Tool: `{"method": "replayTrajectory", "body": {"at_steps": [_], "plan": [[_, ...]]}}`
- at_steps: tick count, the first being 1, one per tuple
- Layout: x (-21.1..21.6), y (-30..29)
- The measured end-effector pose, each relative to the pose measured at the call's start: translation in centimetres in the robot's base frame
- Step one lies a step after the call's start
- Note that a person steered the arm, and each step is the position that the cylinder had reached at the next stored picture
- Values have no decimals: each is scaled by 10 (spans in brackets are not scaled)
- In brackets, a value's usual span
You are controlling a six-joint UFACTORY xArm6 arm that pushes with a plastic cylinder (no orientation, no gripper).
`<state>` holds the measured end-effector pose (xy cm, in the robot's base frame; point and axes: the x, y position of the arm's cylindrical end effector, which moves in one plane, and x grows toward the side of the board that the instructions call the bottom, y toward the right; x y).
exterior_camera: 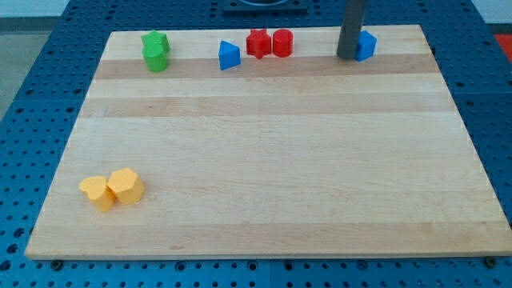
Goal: Move the blue triangle into the blue cube
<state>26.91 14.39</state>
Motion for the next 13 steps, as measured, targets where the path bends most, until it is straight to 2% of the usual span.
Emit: {"method": "replayTrajectory", "body": {"at_steps": [2, 4, 7, 9, 13], "plan": [[12, -51], [11, -53], [-37, -31], [-77, -43], [-77, -179]]}}
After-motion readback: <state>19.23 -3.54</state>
